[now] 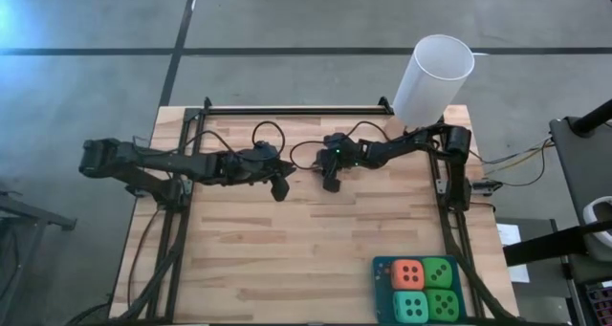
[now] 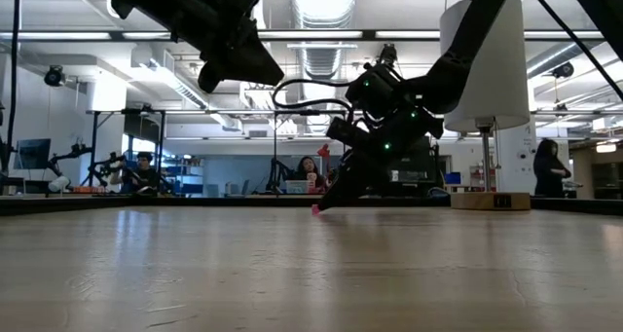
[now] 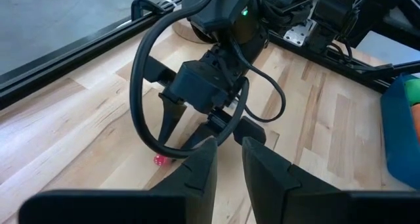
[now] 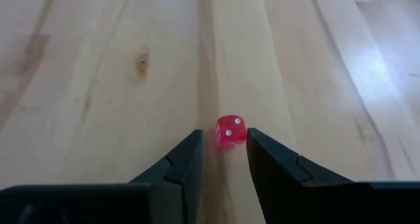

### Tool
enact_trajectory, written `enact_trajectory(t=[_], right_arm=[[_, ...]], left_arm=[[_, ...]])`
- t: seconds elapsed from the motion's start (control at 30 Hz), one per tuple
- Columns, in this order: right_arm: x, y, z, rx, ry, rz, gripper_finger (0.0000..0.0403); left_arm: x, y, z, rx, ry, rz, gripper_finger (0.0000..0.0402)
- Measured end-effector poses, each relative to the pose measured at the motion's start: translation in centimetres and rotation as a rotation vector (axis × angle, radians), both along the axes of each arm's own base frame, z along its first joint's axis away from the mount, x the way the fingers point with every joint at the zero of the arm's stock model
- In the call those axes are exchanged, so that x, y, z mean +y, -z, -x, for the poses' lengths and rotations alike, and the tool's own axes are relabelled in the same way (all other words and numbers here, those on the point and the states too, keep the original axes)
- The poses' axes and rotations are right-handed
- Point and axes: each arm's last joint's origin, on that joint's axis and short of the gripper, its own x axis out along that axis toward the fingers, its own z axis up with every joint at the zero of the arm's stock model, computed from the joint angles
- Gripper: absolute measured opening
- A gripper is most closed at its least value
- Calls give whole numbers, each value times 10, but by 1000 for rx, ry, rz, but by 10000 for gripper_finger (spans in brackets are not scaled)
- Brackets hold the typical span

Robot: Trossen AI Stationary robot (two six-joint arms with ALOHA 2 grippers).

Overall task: Pick & Place Dice
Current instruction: Put the small pink die into the blue bin

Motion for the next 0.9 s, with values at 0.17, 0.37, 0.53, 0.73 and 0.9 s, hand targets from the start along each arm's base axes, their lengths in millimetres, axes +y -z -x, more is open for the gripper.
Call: enact_trajectory(t=[0.17,0.37,0.53,0.73,0.9], right_arm=[[1,0,0,-7,-34,-18,108],[1,0,0,-7,-38,-17,101],[1,0,0,-6,-43,-10,102],[1,-1,-1,-19,-28,-22,113],[1,-1,-1,-20,-33,-15,135]], left_arm=[[0,0,0,0,0,0,78],[0,0,0,0,0,0,78],[0,0,0,0,0,0,78],[0,0,0,0,0,-1,78],[0,0,0,0,0,-1,78]])
